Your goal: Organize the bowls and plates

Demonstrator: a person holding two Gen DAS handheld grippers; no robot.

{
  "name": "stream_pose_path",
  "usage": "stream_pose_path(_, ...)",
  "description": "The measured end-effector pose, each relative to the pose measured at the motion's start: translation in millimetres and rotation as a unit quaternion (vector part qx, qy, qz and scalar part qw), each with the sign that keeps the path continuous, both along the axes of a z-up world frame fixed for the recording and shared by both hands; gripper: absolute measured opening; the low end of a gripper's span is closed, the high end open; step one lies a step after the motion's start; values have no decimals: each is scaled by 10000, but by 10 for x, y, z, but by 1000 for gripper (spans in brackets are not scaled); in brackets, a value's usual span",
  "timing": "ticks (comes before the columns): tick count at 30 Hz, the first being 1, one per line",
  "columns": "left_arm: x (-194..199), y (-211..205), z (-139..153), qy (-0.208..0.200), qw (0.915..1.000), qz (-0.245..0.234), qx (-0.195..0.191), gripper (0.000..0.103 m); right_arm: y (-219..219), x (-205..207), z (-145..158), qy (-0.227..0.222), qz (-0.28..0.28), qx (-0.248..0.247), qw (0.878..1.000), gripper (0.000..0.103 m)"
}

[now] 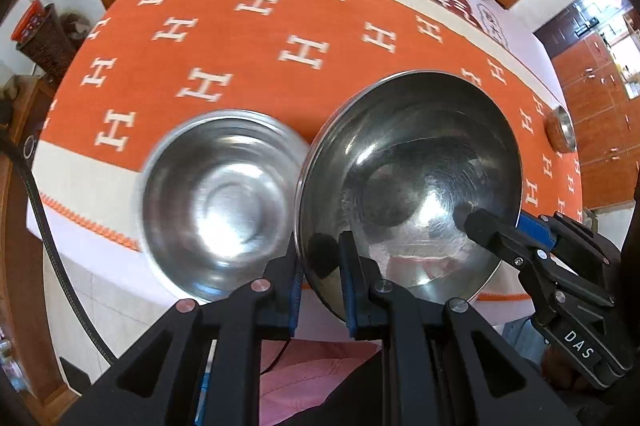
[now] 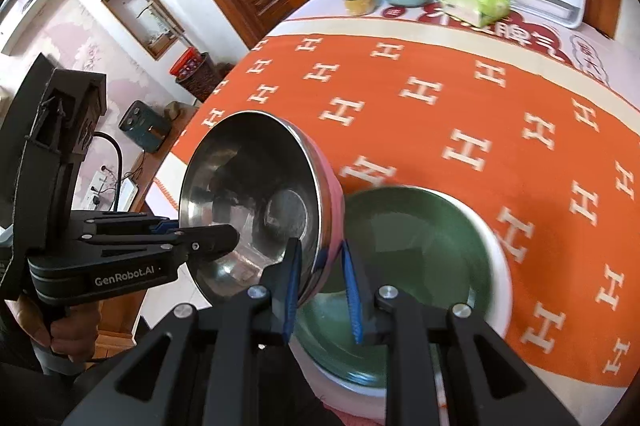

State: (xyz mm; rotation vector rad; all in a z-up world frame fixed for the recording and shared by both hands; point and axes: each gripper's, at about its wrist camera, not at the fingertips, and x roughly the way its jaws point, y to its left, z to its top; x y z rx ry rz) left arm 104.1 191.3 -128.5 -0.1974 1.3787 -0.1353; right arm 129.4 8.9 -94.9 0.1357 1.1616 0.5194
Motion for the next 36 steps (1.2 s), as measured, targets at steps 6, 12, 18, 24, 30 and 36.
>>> stream_pose_path(6,55,393,-42,119,9999,101,36,14,400,83,-29,63,145,-44,9999,22)
stream_pose_path(12,110,680,-187,417,9991,33,-4,14,677,151,-157,332,63,-93,9994,22)
stream_pose_path(18,166,856,-382,724,9971,-244,-61,14,837,166,-401,816,-273,-55,9963,22)
stream_pose_path(24,250,845,-525,841,9935,-762,122,19,1006,120,-502,883,-502,-420,9939,23)
stream_pose_path(30,362,814,-556,852,9902,-1084,209,33,1050,96,-537,947,-754,-449,9916,25)
stream_pose_path(36,506,726,-437,482,9876,-1430,430,51,1057,57,-487,713,-964,-489,9916,27)
